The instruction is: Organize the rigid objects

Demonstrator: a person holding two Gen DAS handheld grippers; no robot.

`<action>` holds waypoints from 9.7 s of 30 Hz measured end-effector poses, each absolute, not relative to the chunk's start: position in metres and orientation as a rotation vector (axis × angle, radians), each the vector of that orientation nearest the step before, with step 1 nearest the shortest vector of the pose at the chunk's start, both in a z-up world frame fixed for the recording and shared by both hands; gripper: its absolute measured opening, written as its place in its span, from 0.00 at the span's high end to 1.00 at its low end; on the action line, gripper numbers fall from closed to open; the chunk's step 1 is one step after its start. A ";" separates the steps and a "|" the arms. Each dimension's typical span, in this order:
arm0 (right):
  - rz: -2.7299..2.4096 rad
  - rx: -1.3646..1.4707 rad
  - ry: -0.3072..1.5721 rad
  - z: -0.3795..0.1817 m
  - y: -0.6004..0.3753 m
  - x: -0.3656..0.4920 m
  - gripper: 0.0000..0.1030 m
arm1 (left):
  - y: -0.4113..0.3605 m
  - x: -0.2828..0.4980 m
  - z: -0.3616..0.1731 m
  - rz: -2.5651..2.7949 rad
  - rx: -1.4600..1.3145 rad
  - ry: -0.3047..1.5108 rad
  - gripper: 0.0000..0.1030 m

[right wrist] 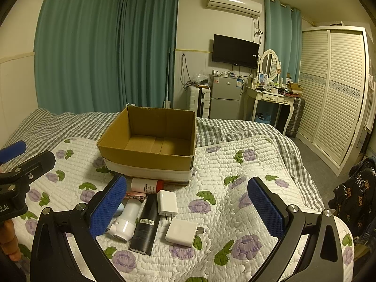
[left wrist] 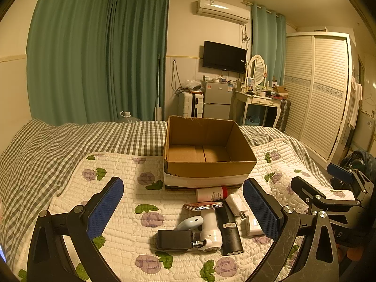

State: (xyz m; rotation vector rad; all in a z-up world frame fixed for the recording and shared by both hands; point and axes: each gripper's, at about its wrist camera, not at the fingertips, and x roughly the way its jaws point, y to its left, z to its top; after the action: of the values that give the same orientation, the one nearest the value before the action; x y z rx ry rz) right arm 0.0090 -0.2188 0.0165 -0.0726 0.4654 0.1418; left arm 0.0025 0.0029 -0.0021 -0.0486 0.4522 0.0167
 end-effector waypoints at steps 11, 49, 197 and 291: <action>0.154 -0.069 0.471 0.016 -0.217 0.009 0.00 | 0.003 0.002 -0.002 0.015 -0.050 0.451 0.00; 0.275 -0.098 0.748 -0.070 -0.216 0.064 0.00 | 0.007 0.064 -0.144 0.130 0.089 0.880 0.02; 0.427 -0.001 0.564 0.018 -0.213 0.233 0.34 | -0.011 0.203 -0.038 0.075 0.042 0.698 0.32; 0.392 -0.044 1.027 -0.101 -0.235 0.147 0.52 | -0.095 0.164 -0.157 -0.088 0.545 0.900 0.44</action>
State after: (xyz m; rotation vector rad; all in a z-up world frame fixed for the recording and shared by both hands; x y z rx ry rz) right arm 0.1469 -0.2353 -0.1012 -0.0441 1.0272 0.3923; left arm 0.1637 -0.0949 -0.1573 0.5452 0.8995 -0.0879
